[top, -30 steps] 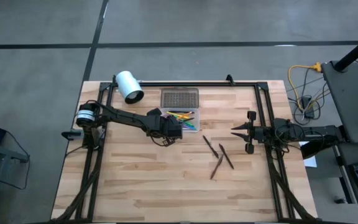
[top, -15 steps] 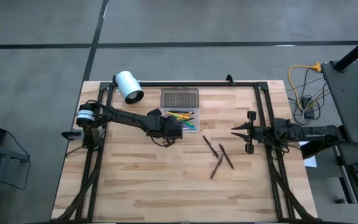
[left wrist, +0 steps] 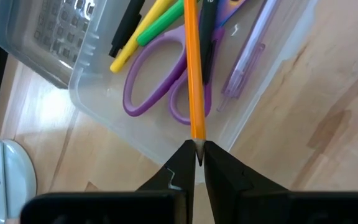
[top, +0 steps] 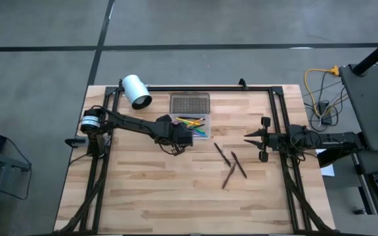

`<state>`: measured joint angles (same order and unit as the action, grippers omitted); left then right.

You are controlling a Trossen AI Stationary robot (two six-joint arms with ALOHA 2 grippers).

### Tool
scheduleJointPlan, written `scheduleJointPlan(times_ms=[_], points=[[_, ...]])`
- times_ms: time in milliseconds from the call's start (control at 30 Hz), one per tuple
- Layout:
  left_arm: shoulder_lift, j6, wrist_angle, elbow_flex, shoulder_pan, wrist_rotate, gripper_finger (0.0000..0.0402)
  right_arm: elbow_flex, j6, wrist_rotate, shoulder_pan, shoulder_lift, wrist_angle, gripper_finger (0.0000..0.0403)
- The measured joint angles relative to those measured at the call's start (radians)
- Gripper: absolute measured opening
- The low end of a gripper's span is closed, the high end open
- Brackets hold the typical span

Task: Pick & place school supplies into a supply box
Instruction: Put the orange pencil into the supply box, then put the black pen into the supply box

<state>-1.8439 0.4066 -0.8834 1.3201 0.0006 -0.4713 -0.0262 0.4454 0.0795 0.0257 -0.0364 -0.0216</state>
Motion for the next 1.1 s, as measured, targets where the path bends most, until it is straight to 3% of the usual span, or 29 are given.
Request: scheduleJointPlan(times_ms=[567, 1100], points=[[0.0, -0.014, 0.019, -0.001, 0.0, 0.002, 0.0086, 0.0, 0.0, 0.0, 0.0, 0.0, 0.0, 0.0068], [-0.019, -0.353, 0.221, 0.017, -0.054, 0.002, 0.0087, 0.0, 0.0, 0.0, 0.0, 0.0, 0.0, 0.0068]])
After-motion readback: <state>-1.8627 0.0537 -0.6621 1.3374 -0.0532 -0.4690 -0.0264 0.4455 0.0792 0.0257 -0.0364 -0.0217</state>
